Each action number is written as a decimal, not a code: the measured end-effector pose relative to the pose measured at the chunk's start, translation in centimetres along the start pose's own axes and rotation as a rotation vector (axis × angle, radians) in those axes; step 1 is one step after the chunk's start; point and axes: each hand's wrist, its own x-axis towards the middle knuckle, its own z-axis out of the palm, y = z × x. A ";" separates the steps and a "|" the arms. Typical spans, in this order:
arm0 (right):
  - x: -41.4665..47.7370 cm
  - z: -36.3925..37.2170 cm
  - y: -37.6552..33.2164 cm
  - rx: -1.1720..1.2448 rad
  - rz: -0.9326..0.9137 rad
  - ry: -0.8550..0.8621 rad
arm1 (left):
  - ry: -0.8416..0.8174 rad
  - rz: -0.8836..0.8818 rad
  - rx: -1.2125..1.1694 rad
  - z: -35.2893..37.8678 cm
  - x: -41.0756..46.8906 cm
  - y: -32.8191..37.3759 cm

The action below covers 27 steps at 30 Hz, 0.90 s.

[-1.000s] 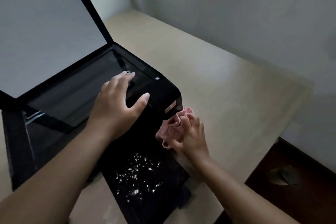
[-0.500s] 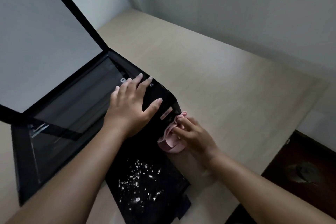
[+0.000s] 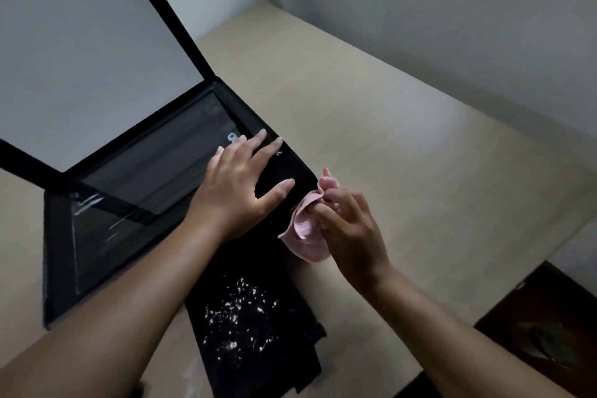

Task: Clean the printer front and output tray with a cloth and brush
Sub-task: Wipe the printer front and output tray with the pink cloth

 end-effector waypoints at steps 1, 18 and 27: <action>0.2 0.1 0.1 -0.002 -0.018 0.006 | -0.004 -0.005 -0.006 0.0 0.0 0.0; -0.7 -2.3 -1.3 -0.025 -0.095 -0.270 | 0.017 -0.202 0.011 -3.2 -9.3 -7.3; 8.0 0.2 -7.4 -0.351 -0.077 -0.297 | 0.047 -0.307 0.007 -4.7 -14.9 -12.5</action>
